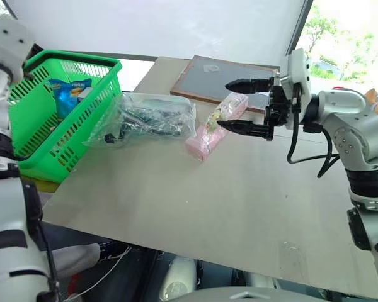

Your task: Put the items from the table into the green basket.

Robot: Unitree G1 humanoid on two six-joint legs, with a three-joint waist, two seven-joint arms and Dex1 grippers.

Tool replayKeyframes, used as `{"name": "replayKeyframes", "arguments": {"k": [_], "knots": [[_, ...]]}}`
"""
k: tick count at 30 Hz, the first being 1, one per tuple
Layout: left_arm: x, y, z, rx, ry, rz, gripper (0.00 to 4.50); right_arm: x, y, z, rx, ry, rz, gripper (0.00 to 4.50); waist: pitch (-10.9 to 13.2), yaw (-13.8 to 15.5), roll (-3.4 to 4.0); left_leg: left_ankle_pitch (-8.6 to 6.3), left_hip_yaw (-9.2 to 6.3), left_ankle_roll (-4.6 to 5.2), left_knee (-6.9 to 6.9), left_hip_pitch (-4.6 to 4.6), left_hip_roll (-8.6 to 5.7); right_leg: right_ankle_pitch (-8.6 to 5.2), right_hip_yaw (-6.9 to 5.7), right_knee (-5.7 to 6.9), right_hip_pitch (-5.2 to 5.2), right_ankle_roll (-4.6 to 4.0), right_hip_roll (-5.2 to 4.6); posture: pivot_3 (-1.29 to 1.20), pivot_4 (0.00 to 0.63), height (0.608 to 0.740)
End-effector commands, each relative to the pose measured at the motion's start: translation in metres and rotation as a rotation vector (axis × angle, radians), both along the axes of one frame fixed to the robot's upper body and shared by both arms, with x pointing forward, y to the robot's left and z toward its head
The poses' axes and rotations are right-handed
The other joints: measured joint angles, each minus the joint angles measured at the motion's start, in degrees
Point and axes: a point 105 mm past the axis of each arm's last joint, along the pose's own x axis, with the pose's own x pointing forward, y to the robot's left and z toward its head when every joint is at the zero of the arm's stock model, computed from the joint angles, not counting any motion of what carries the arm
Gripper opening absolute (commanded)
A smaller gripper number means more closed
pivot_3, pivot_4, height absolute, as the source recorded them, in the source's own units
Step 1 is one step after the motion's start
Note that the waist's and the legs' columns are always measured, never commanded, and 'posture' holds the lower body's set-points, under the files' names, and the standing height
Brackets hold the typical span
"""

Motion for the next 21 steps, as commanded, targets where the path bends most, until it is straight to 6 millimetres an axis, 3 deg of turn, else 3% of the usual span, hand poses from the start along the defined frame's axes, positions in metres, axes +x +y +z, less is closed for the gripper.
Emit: {"name": "replayKeyframes", "arguments": {"k": [1, 3, 6, 8, 9, 13, 16, 20, 21], "knots": [[-0.006, 0.012, -0.006, -0.004, -0.013, 0.033, 1.61, -0.008, -0.002, 0.01, 0.006, -0.043, 0.01, 4.5, -0.02, -0.07, -0.04, 0.0, 0.01, 0.0, 0.01, 0.0, 0.0, 0.0, 0.0, 0.0, 0.0, 0.0, 0.0, 0.19, 0.031, 0.74], [-0.007, 0.016, -0.015, -0.052, -0.012, 0.042, 1.61, -0.008, -0.006, 0.01, 0.008, -0.04, 0.0, 4.5, -0.04, -0.34, -0.06, 0.0, 0.03, 0.01, 0.02, 0.0, 0.0, 0.0, -0.01, 0.0, 0.0, 0.0, -0.02, 0.17, 0.034, 0.74], [-0.01, 0.025, -0.06, -0.173, 0.097, 0.05, 1.61, -0.011, -0.01, 0.01, 0.011, -0.034, -0.019, 4.5, -0.13, -0.65, -0.08, -0.01, 0.0, 0.01, 0.02, 0.0, -0.01, 0.0, 0.0, 0.0, 0.01, 0.0, -0.06, 0.16, 0.034, 0.74], [-0.012, 0.025, -0.078, -0.244, 0.127, 0.03, 2.11, -0.013, -0.01, 0.007, 0.008, -0.031, -0.018, 4.5, -0.14, -1.04, -0.08, -0.01, 0.03, 0.01, 0.01, 0.03, -0.01, 0.0, 0.03, 0.04, 0.01, 0.0, -0.08, 0.14, 0.032, 0.74], [-0.012, 0.025, -0.078, -0.253, 0.116, 0.024, 2.34, -0.014, -0.01, 0.007, 0.007, -0.03, -0.017, 4.5, -0.14, -1.11, -0.08, -0.01, 0.03, 0.01, 0.02, 0.03, -0.01, 0.0, 0.03, 0.07, 0.0, 0.0, -0.08, 0.14, 0.032, 0.74], [-0.014, 0.027, -0.071, -0.275, 0.062, 0.018, 4.11, -0.016, -0.01, 0.006, 0.007, -0.026, -0.016, 4.5, -0.24, -1.37, -0.28, 0.0, 0.02, 0.0, 0.1, 0.03, 0.03, 0.0, 0.03, 0.32, -0.09, -0.02, -0.07, 0.14, 0.03, 0.74], [-0.017, 0.027, -0.064, -0.236, 0.05, 0.005, 4.11, -0.016, -0.01, 0.004, 0.005, -0.02, -0.014, 4.5, -0.27, -1.59, -0.29, -0.01, 0.08, 0.0, 0.1, 0.1, 0.01, 0.0, 0.09, 0.37, -0.08, -0.02, -0.09, 0.15, 0.028, 0.74], [-0.017, 0.018, -0.037, -0.229, -0.055, -0.054, 4.11, -0.017, -0.011, 0.0, -0.001, -0.007, -0.015, 4.5, -0.29, -1.68, -0.32, -0.01, 0.06, 0.0, 0.1, 0.09, 0.02, 0.0, 0.07, 0.38, -0.08, -0.02, -0.09, 0.17, 0.028, 0.74], [-0.018, 0.022, -0.041, -0.222, -0.029, -0.018, 4.11, -0.017, -0.012, 0.0, 0.0, -0.003, -0.017, 4.5, -0.3, -1.66, -0.34, -0.01, 0.07, 0.0, 0.1, 0.09, 0.02, 0.0, 0.07, 0.38, -0.08, -0.02, -0.1, 0.17, 0.028, 0.74]]}}
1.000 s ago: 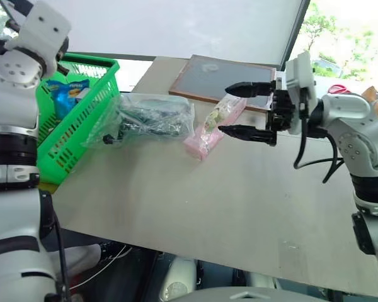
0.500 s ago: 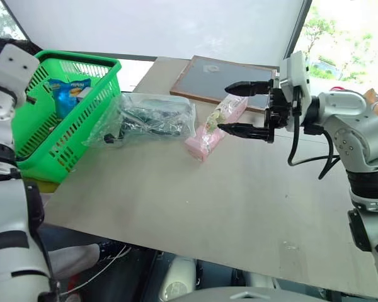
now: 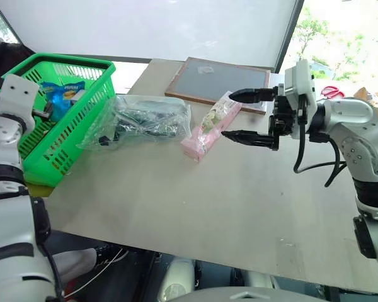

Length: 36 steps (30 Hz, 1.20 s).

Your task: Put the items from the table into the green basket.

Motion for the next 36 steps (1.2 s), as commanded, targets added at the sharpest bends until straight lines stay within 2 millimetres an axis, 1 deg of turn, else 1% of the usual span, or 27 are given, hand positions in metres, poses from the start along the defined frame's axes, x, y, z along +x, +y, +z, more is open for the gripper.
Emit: {"name": "replayKeyframes", "arguments": {"k": [1, 4, 6, 8, 11, 13, 17, 20, 25, 26, 27, 29, 30, 31, 32, 33, 34, 35, 36], "knots": [[-0.008, 0.009, 0.023, 0.054, -0.035, 0.058, 4.11, -0.005, -0.004, 0.01, 0.018, -0.038, 0.0, 4.5, -0.01, 0.02, -0.01, 0.0, 0.0, 0.0, 0.0, 0.0, 0.0, 0.0, 0.0, 0.0, 0.0, 0.0, 0.0, 0.18, 0.027, 0.74], [-0.022, 0.03, 0.016, 0.011, -0.04, 0.16, 4.11, -0.005, -0.004, 0.008, 0.019, -0.032, 0.003, 4.5, -0.04, -0.48, 0.0, 0.0, 0.08, 0.0, 0.0, 0.07, -0.02, 0.0, 0.08, 0.07, -0.01, 0.0, 0.02, 0.18, 0.027, 0.74], [-0.027, 0.036, 0.012, -0.026, -0.042, 0.183, 4.11, -0.005, -0.004, 0.006, 0.012, -0.031, 0.006, 4.5, -0.05, -0.72, 0.0, 0.0, 0.09, 0.0, -0.01, 0.1, -0.01, -0.01, 0.1, 0.24, -0.06, 0.0, 0.01, 0.19, 0.025, 0.74], [-0.032, 0.041, 0.014, -0.014, -0.043, 0.21, 4.11, -0.005, -0.004, 0.006, 0.009, -0.032, 0.008, 4.5, -0.06, -0.71, -0.02, 0.0, 0.09, 0.0, 0.0, 0.1, 0.01, -0.01, 0.06, 0.27, -0.07, -0.01, 0.01, 0.19, 0.025, 0.74], [-0.033, 0.041, 0.019, -0.1, -0.085, 0.188, 4.11, -0.006, -0.003, 0.008, 0.013, -0.034, 0.017, 4.5, -0.24, -0.57, -0.25, 0.0, 0.08, 0.0, 0.01, 0.09, 0.0, -0.01, 0.03, 0.27, -0.07, -0.01, -0.01, 0.19, 0.022, 0.74], [-0.029, 0.035, 0.016, -0.15, -0.085, 0.139, 4.11, -0.008, -0.002, 0.011, 0.033, -0.04, 0.037, 4.5, -0.33, -0.52, -0.31, 0.0, 0.08, -0.01, 0.01, 0.09, 0.0, -0.01, 0.02, 0.27, -0.07, -0.01, -0.02, 0.2, 0.021, 0.74], [-0.027, 0.031, 0.006, -0.222, -0.071, 0.108, 4.11, -0.014, 0.001, 0.024, 0.096, -0.053, 0.074, 4.5, -0.41, -0.38, -0.37, 0.0, 0.07, -0.01, 0.01, 0.1, -0.01, -0.01, 0.01, 0.28, -0.06, -0.01, -0.03, 0.2, 0.022, 0.74], [-0.028, 0.031, 0.001, -0.228, -0.06, 0.114, 4.11, -0.018, 0.002, 0.032, 0.143, -0.044, 0.098, 4.5, -0.42, -0.48, -0.38, 0.0, 0.08, -0.01, 0.01, 0.1, -0.01, -0.01, 0.02, 0.29, -0.07, -0.01, -0.03, 0.19, 0.022, 0.74], [-0.027, 0.029, 0.003, -0.262, -0.086, 0.1, 4.11, -0.019, 0.002, 0.035, 0.156, -0.044, 0.098, 4.5, -0.5, -0.42, -0.48, 0.0, 0.07, -0.01, 0.0, 0.1, 0.0, -0.01, 0.01, 0.3, -0.07, -0.01, -0.04, 0.19, 0.021, 0.74], [-0.022, 0.019, 0.008, -0.273, -0.1, 0.032, 4.11, -0.019, 0.002, 0.034, 0.154, -0.042, 0.093, 4.5, -0.51, -0.39, -0.49, 0.0, 0.07, -0.01, 0.0, 0.1, -0.01, -0.01, 0.01, 0.3, -0.07, -0.01, -0.05, 0.19, 0.021, 0.74], [-0.015, 0.002, 0.013, -0.307, -0.112, -0.073, 4.11, -0.019, 0.001, 0.033, 0.151, -0.04, 0.089, 4.5, -0.52, -0.36, -0.49, 0.0, 0.07, -0.01, 0.0, 0.1, -0.01, -0.01, 0.01, 0.29, -0.07, -0.01, -0.05, 0.19, 0.021, 0.74], [-0.003, -0.044, 0.024, -0.401, -0.128, -0.307, 4.11, -0.019, -0.002, 0.031, 0.143, -0.036, 0.08, 4.5, -0.59, 0.11, -0.47, 0.0, 0.06, -0.02, 0.01, 0.09, -0.01, -0.01, -0.02, 0.3, -0.06, -0.01, -0.09, 0.19, 0.025, 0.74], [0.002, -0.084, 0.023, -0.485, -0.077, -0.466, 4.11, -0.019, -0.004, 0.031, 0.14, -0.031, 0.073, 4.5, -0.62, 0.48, -0.46, 0.0, 0.01, -0.02, 0.02, 0.08, -0.02, -0.01, -0.07, 0.31, -0.06, -0.02, -0.12, 0.19, 0.026, 0.74], [0.002, -0.125, 0.021, -0.501, -0.013, -0.612, 4.11, -0.018, -0.006, 0.031, 0.135, -0.03, 0.063, 4.5, -0.65, 0.71, -0.46, 0.0, -0.01, -0.02, 0.03, 0.08, -0.02, -0.01, -0.07, 0.3, -0.03, -0.02, -0.13, 0.18, 0.03, 0.74], [-0.002, -0.157, 0.017, -0.531, 0.043, -0.713, 4.31, -0.018, -0.008, 0.031, 0.131, -0.03, 0.054, 4.5, -0.69, 0.88, -0.45, 0.0, -0.07, -0.02, 0.02, 0.08, -0.06, -0.01, -0.08, 0.31, 0.0, -0.02, -0.19, 0.18, 0.03, 0.74], [-0.005, -0.192, 0.012, -0.602, 0.1, -0.806, 4.31, -0.018, -0.01, 0.03, 0.127, -0.032, 0.042, 4.5, -0.72, 0.97, -0.45, 0.0, -0.17, -0.02, 0.04, 0.08, -0.11, 0.0, -0.1, 0.33, 0.04, -0.02, -0.25, 0.17, 0.033, 0.74], [-0.007, -0.219, 0.008, -0.661, 0.153, -0.866, 4.31, -0.018, -0.012, 0.03, 0.123, -0.034, 0.028, 4.5, -0.73, 0.96, -0.46, 0.0, -0.19, -0.01, 0.06, 0.08, -0.13, 0.0, -0.1, 0.31, 0.1, -0.02, -0.26, 0.16, 0.035, 0.74], [-0.005, -0.252, 0.001, -0.684, 0.206, -0.906, 4.31, -0.018, -0.016, 0.028, 0.118, -0.033, 0.01, 4.5, -0.77, 0.8, -0.41, 0.0, -0.19, -0.01, 0.09, 0.09, -0.13, 0.0, -0.08, 0.28, 0.13, -0.01, -0.24, 0.15, 0.039, 0.74], [-0.003, -0.281, -0.004, -0.692, 0.242, -0.938, 4.31, -0.018, -0.019, 0.027, 0.114, -0.033, -0.006, 4.5, -0.82, 0.81, -0.33, 0.0, -0.19, 0.0, 0.09, 0.1, -0.13, 0.0, -0.06, 0.31, 0.14, -0.01, -0.23, 0.14, 0.043, 0.74]]}}
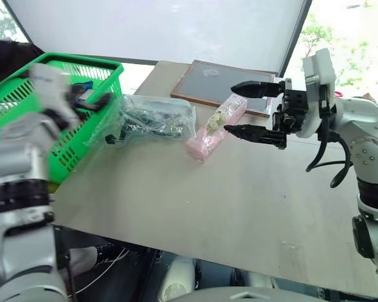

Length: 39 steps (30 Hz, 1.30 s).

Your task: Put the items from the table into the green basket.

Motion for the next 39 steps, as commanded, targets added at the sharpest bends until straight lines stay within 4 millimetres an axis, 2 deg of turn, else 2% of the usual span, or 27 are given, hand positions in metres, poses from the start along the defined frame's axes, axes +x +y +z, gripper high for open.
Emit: {"name": "replayKeyframes", "arguments": {"k": [1, 3, 6, 8, 10, 12, 14, 16, 19, 22, 25, 27, 29, 30, 31, 34, 37, 39], "knots": [[0.003, -0.087, 0.001, 0.002, 0.054, -0.126, 4.31, -0.005, -0.013, 0.008, 0.009, -0.043, -0.056, 4.5, -0.08, 0.07, 0.14, 0.0, -0.02, 0.0, 0.01, 0.02, 0.0, 0.0, 0.0, -0.01, 0.06, 0.0, 0.03, 0.12, 0.047, 0.74], [0.024, -0.115, -0.018, 0.057, 0.135, -0.046, 4.31, -0.007, -0.017, 0.007, 0.01, -0.04, -0.082, 4.5, -0.12, 0.04, 0.2, 0.01, -0.05, 0.01, 0.05, 0.04, 0.0, 0.0, 0.02, -0.02, 0.1, 0.0, 0.1, 0.09, 0.051, 0.74], [0.047, -0.135, -0.047, 0.279, 0.239, 0.064, 4.31, -0.011, -0.019, 0.006, 0.01, -0.042, -0.114, 4.5, -0.23, -1.71, 0.41, 0.01, 0.07, 0.01, 0.05, 0.12, 0.06, -0.01, 0.34, -0.02, 0.07, -0.01, 0.33, 0.04, 0.06, 0.74], [0.063, -0.143, -0.061, 0.329, 0.366, 0.13, 4.31, -0.014, -0.023, 0.006, 0.008, -0.043, -0.139, 4.5, -0.2, -2.44, 0.46, 0.01, 0.09, 0.01, 0.04, 0.14, 0.09, -0.05, 0.37, -0.01, 0.07, -0.07, 0.4, -0.01, 0.065, 0.74], [0.077, -0.142, -0.067, 0.389, 0.39, 0.193, 4.31, -0.017, -0.027, 0.005, 0.003, -0.046, -0.17, 4.5, -0.15, -3.24, 0.47, 0.02, 0.13, 0.01, 0.03, 0.09, 0.13, -0.07, 0.42, -0.03, -0.03, -0.08, 0.46, -0.05, 0.075, 0.74], [0.088, -0.14, -0.059, 0.43, 0.342, 0.232, 4.31, -0.021, -0.03, 0.003, -0.002, -0.048, -0.2, 4.5, -0.09, -4.47, 0.53, 0.01, 0.18, 0.02, 0.01, 0.07, 0.12, -0.08, 0.46, -0.12, -0.06, -0.08, 0.47, -0.09, 0.083, 0.74], [0.09, -0.143, -0.051, 0.44, 0.332, 0.205, 4.31, -0.024, -0.034, 0.001, -0.011, -0.049, -0.224, 4.5, 0.05, -5.43, 0.56, 0.01, 0.24, 0.02, -0.06, 0.06, 0.13, -0.09, 0.53, -0.17, -0.1, -0.08, 0.44, -0.11, 0.088, 0.74], [0.091, -0.142, -0.051, 0.46, 0.347, 0.19, 4.31, -0.027, -0.036, 0.0, -0.016, -0.048, -0.241, 4.5, 0.15, -6.24, 0.66, 0.01, 0.26, 0.01, -0.06, 0.03, 0.14, -0.09, 0.53, -0.16, -0.14, -0.08, 0.4, -0.12, 0.091, 0.74], [0.091, -0.13, -0.07, 0.506, 0.391, 0.205, 4.31, -0.029, -0.038, -0.001, -0.015, -0.048, -0.263, 4.5, 0.17, -6.7, 0.71, 0.01, 0.32, 0.01, -0.03, 0.11, 0.14, -0.09, 0.57, -0.09, -0.14, -0.08, 0.37, -0.14, 0.091, 0.74], [0.086, -0.129, -0.093, 0.475, 0.468, 0.178, 4.31, -0.029, -0.038, -0.003, -0.014, -0.052, -0.278, 4.5, 0.18, -6.86, 0.72, 0.01, 0.32, 0.0, -0.02, 0.14, 0.15, -0.09, 0.58, -0.04, -0.13, -0.08, 0.37, -0.15, 0.088, 0.74], [0.083, -0.117, -0.112, 0.465, 0.514, 0.198, 3.42, -0.03, -0.037, -0.003, -0.015, -0.053, -0.278, 4.5, 0.2, -7.05, 0.75, 0.01, 0.32, 0.01, 0.0, 0.09, 0.14, -0.09, 0.57, -0.05, -0.14, -0.07, 0.33, -0.15, 0.09, 0.74], [0.082, -0.111, -0.116, 0.442, 0.53, 0.211, 2.56, -0.03, -0.038, -0.002, -0.018, -0.054, -0.277, 4.5, 0.2, -7.08, 0.76, 0.01, 0.32, 0.01, 0.0, 0.1, 0.14, -0.09, 0.57, -0.06, -0.14, -0.07, 0.33, -0.15, 0.091, 0.74], [0.082, -0.11, -0.118, 0.413, 0.538, 0.208, 1.51, -0.03, -0.039, -0.002, -0.021, -0.052, -0.276, 4.5, 0.18, -7.23, 0.78, 0.01, 0.33, 0.01, 0.0, 0.13, 0.14, -0.09, 0.56, -0.06, -0.12, -0.07, 0.32, -0.15, 0.091, 0.74], [0.081, -0.112, -0.118, 0.399, 0.542, 0.191, 1.13, -0.03, -0.039, -0.002, -0.023, -0.052, -0.275, 4.5, 0.17, -7.31, 0.8, 0.01, 0.33, 0.01, 0.01, 0.15, 0.14, -0.09, 0.56, -0.05, -0.11, -0.07, 0.32, -0.15, 0.091, 0.74], [0.082, -0.115, -0.115, 0.382, 0.53, 0.175, 1.01, -0.03, -0.039, -0.002, -0.024, -0.051, -0.273, 4.5, 0.14, -7.4, 0.85, 0.01, 0.33, 0.01, 0.01, 0.18, 0.14, -0.09, 0.56, -0.04, -0.07, -0.07, 0.31, -0.14, 0.09, 0.74], [0.089, -0.122, -0.092, 0.273, 0.465, 0.145, 1.01, -0.029, -0.037, -0.002, -0.025, -0.051, -0.265, 4.5, 0.12, -7.34, 0.89, 0.0, 0.33, 0.01, -0.02, 0.39, 0.14, -0.09, 0.55, 0.02, 0.1, -0.07, 0.29, -0.12, 0.087, 0.74], [0.097, -0.112, -0.049, 0.167, 0.359, 0.135, 1.01, -0.029, -0.036, -0.001, -0.022, -0.054, -0.251, 4.5, 0.16, -7.37, 0.9, 0.0, 0.31, 0.01, -0.03, 0.36, 0.14, -0.09, 0.52, 0.04, 0.08, -0.08, 0.28, -0.11, 0.085, 0.74], [0.097, -0.083, -0.005, 0.016, 0.284, 0.175, 1.01, -0.03, -0.034, 0.001, -0.012, -0.056, -0.233, 4.5, 0.3, -7.63, 0.87, 0.01, 0.31, -0.01, 0.0, 0.14, 0.15, -0.08, 0.53, 0.04, -0.14, -0.07, 0.28, -0.1, 0.084, 0.74]]}}
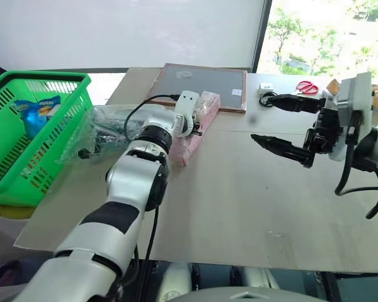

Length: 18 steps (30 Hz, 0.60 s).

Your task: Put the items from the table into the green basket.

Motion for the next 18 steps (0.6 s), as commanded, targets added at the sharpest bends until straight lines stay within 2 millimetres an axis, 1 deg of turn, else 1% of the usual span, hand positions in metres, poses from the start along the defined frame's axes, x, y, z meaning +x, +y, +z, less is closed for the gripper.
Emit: {"name": "replayKeyframes", "arguments": {"k": [1, 2, 3, 5, 7, 9, 11, 14, 16, 17, 18], "knots": [[0.006, 0.044, 0.103, -0.2, -0.272, 0.088, 1.01, -0.005, 0.004, 0.012, 0.025, -0.051, 0.045, 4.5, 0.15, -0.51, -0.06, 0.0, 0.0, 0.0, 0.01, -0.1, 0.01, 0.01, 0.0, 0.0, -0.08, 0.0, 0.01, -0.08, 0.081, 0.74], [0.001, 0.068, 0.124, -0.244, -0.337, 0.142, 1.01, -0.005, 0.007, 0.014, 0.035, -0.055, 0.062, 4.5, 0.22, -0.81, -0.07, 0.01, 0.02, -0.01, 0.01, -0.12, 0.02, 0.01, 0.03, -0.01, -0.13, 0.0, 0.02, -0.07, 0.077, 0.74], [-0.004, 0.086, 0.139, -0.278, -0.382, 0.185, 1.01, -0.005, 0.009, 0.015, 0.045, -0.058, 0.078, 4.5, 0.24, -1.32, -0.09, 0.0, 0.09, -0.01, -0.01, -0.13, 0.05, 0.01, 0.12, -0.02, -0.2, 0.0, 0.05, -0.04, 0.072, 0.74], [-0.02, 0.14, 0.168, -0.292, -0.512, 0.32, 1.01, -0.005, 0.017, 0.022, 0.089, -0.072, 0.125, 4.5, 0.24, -1.62, -0.08, 0.01, 0.14, -0.02, -0.17, -0.12, 0.06, 0.0, 0.16, -0.03, -0.29, -0.01, 0.07, 0.0, 0.059, 0.74], [-0.038, 0.187, 0.191, -0.256, -0.649, 0.434, 1.01, -0.005, 0.024, 0.028, 0.122, -0.088, 0.169, 4.5, 0.21, -1.53, -0.05, 0.03, 0.15, -0.05, -0.23, -0.07, 0.09, -0.03, 0.16, 0.0, -0.31, -0.06, 0.11, 0.04, 0.047, 0.74], [-0.056, 0.228, 0.204, -0.162, -0.746, 0.557, 1.01, -0.003, 0.03, 0.032, 0.145, -0.097, 0.205, 4.5, 0.18, -0.72, -0.02, 0.08, 0.12, -0.14, -0.24, -0.02, 0.09, -0.04, 0.07, 0.04, -0.28, -0.08, 0.1, 0.07, 0.039, 0.74], [-0.072, 0.257, 0.215, -0.044, -0.811, 0.633, 1.01, -0.001, 0.035, 0.035, 0.157, -0.102, 0.238, 4.5, 0.13, 0.56, -0.08, 0.13, 0.11, -0.21, -0.18, -0.01, 0.09, -0.04, 0.03, 0.1, -0.26, -0.08, 0.1, 0.1, 0.03, 0.74], [-0.089, 0.283, 0.225, 0.148, -0.873, 0.694, 1.01, 0.002, 0.041, 0.038, 0.165, -0.103, 0.282, 4.5, -0.12, 3.14, -0.46, 0.13, 0.0, -0.21, -0.07, -0.05, 0.05, -0.03, -0.23, 0.07, -0.11, -0.08, 0.05, 0.14, 0.02, 0.74], [-0.101, 0.303, 0.227, 0.284, -0.89, 0.736, 1.01, 0.002, 0.045, 0.039, 0.166, -0.106, 0.31, 4.5, -0.27, 4.99, -0.69, 0.11, -0.1, -0.2, -0.05, -0.1, 0.0, -0.03, -0.38, 0.0, -0.06, -0.08, 0.0, 0.16, 0.014, 0.74], [-0.105, 0.309, 0.227, 0.331, -0.891, 0.746, 1.01, 0.003, 0.046, 0.04, 0.166, -0.107, 0.318, 4.5, -0.33, 5.66, -0.78, 0.11, -0.15, -0.2, -0.07, -0.13, -0.04, -0.03, -0.44, -0.02, -0.06, -0.08, -0.04, 0.17, 0.007, 0.74], [-0.111, 0.322, 0.221, 0.371, -0.872, 0.772, 1.01, 0.004, 0.048, 0.039, 0.164, -0.107, 0.328, 4.5, -0.42, 6.31, -0.9, 0.11, -0.16, -0.2, -0.07, -0.14, -0.05, -0.03, -0.44, -0.05, -0.06, -0.08, -0.05, 0.18, 0.006, 0.74]]}}
